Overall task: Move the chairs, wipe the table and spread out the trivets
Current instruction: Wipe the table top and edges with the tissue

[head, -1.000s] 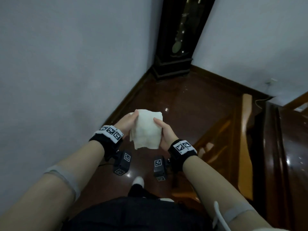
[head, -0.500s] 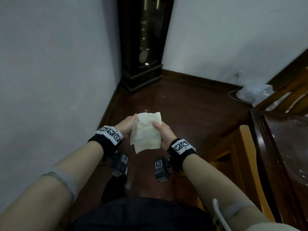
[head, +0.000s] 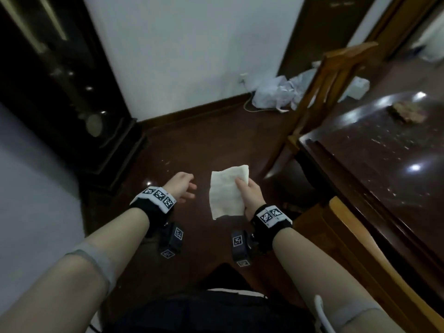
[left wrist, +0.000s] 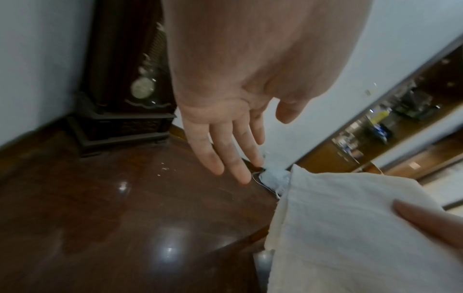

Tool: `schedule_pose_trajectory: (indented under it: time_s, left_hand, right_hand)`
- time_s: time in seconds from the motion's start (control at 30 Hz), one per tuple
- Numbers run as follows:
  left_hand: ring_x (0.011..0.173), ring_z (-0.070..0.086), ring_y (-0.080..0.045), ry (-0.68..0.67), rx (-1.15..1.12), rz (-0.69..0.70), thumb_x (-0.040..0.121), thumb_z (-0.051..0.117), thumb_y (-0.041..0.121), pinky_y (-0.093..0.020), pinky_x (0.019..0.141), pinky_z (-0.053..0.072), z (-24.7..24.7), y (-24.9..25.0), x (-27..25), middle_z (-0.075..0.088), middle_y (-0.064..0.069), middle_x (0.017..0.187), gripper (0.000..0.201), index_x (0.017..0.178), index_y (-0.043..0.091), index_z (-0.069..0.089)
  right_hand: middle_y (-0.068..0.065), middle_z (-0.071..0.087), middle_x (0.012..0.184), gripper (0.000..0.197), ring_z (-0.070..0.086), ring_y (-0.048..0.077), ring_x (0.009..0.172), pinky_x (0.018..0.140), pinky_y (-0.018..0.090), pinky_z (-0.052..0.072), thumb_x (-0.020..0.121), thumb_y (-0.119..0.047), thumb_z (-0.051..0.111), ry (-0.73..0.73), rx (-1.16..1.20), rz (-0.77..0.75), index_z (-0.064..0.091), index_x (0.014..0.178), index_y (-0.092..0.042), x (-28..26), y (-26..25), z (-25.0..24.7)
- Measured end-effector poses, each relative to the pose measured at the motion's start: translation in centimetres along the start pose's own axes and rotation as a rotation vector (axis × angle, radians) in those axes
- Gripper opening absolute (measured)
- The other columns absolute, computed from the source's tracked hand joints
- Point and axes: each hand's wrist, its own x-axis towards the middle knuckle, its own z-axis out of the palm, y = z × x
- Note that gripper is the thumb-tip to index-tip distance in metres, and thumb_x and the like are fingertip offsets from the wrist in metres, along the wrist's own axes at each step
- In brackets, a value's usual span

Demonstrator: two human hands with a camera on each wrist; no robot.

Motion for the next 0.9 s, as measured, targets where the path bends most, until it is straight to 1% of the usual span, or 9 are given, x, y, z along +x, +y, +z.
schedule_pose_trajectory:
  time_s: [0.13,0.23,0.4,0.47,0.53,0.63,0.73,0.83,0.9]
  left_hand:
    - [0.074,0.060,-0.020,-0.158,0.170,0.034,0.101,0.034,0.032,-0.030,0.070,0.039,3.6,5.7,5.8,0.060,-0.001,0.094,0.025,0.120,0.019,0.044]
    - [0.069,0.060,-0.018,-0.256,0.268,0.080,0.101,0.035,0.031,-0.026,0.060,0.034,6.7,10.5,9.7,0.060,0.000,0.091,0.023,0.117,0.017,0.044]
    - [0.069,0.054,-0.019,-0.373,0.449,0.082,0.103,0.036,0.022,-0.017,0.034,0.043,10.8,18.8,15.4,0.055,-0.015,0.109,0.034,0.131,0.003,0.042]
    - [0.069,0.052,-0.019,-0.402,0.505,0.099,0.104,0.034,0.020,-0.014,0.032,0.041,12.3,22.0,17.6,0.053,-0.017,0.109,0.036,0.133,0.000,0.040]
    - [0.068,0.053,-0.019,-0.404,0.531,0.116,0.104,0.034,0.022,-0.021,0.042,0.047,13.9,24.6,20.2,0.056,-0.014,0.105,0.037,0.133,0.000,0.040]
    - [0.068,0.056,-0.019,-0.445,0.627,0.122,0.104,0.033,0.026,-0.026,0.059,0.040,17.2,27.8,23.5,0.058,-0.010,0.108,0.036,0.132,0.005,0.041]
    - [0.072,0.056,-0.017,-0.511,0.752,0.192,0.103,0.033,0.029,-0.026,0.059,0.039,21.6,31.0,26.2,0.058,-0.004,0.105,0.031,0.126,0.011,0.043]
    - [0.078,0.054,-0.018,-0.568,0.842,0.283,0.103,0.034,0.029,-0.028,0.064,0.040,26.3,33.6,27.6,0.054,-0.004,0.100,0.020,0.106,0.015,0.049]
    - [0.095,0.058,-0.024,-0.617,0.911,0.338,0.101,0.040,0.032,-0.033,0.079,0.044,29.8,35.4,28.8,0.056,-0.009,0.108,0.027,0.117,0.014,0.050]
  right_hand:
    - [0.009,0.068,0.098,0.015,0.066,0.030,0.096,0.088,0.046,0.055,0.094,-0.017,0.049,0.230,0.017,0.009,0.063,0.090,-0.017,4.9,-2.6,-2.7]
    - [0.010,0.068,0.102,0.027,0.065,0.029,0.098,0.095,0.047,0.051,0.090,-0.019,0.049,0.377,-0.002,0.014,0.064,0.108,-0.006,9.9,-5.2,-5.0]
    - [0.014,0.063,0.117,0.035,0.060,0.031,0.108,0.098,0.042,0.047,0.095,-0.017,0.048,0.510,0.067,0.060,0.057,0.125,-0.001,16.9,-10.9,-9.3]
    - [0.011,0.063,0.115,0.036,0.059,0.028,0.104,0.094,0.038,0.048,0.095,-0.018,0.047,0.556,0.104,0.053,0.056,0.125,0.000,19.2,-13.0,-11.4]
    - [0.009,0.061,0.108,0.035,0.058,0.026,0.098,0.088,0.035,0.047,0.095,-0.017,0.047,0.613,0.148,0.044,0.056,0.124,0.000,21.2,-14.5,-13.4]
    - [0.009,0.061,0.103,0.030,0.057,0.025,0.094,0.083,0.034,0.046,0.096,-0.017,0.046,0.685,0.207,0.052,0.057,0.118,-0.001,22.7,-16.0,-16.3]
    - [0.007,0.064,0.098,0.025,0.062,0.030,0.097,0.092,0.045,0.051,0.096,-0.021,0.049,0.801,0.297,0.059,0.060,0.111,-0.004,24.0,-16.7,-19.5]
    - [0.008,0.065,0.093,0.016,0.064,0.035,0.099,0.094,0.052,0.050,0.094,-0.023,0.051,0.913,0.373,0.077,0.060,0.099,-0.011,24.7,-16.9,-22.2]
    - [0.008,0.065,0.096,0.016,0.064,0.033,0.098,0.093,0.051,0.051,0.093,-0.025,0.051,1.025,0.454,0.103,0.060,0.101,-0.013,24.7,-16.9,-24.0]
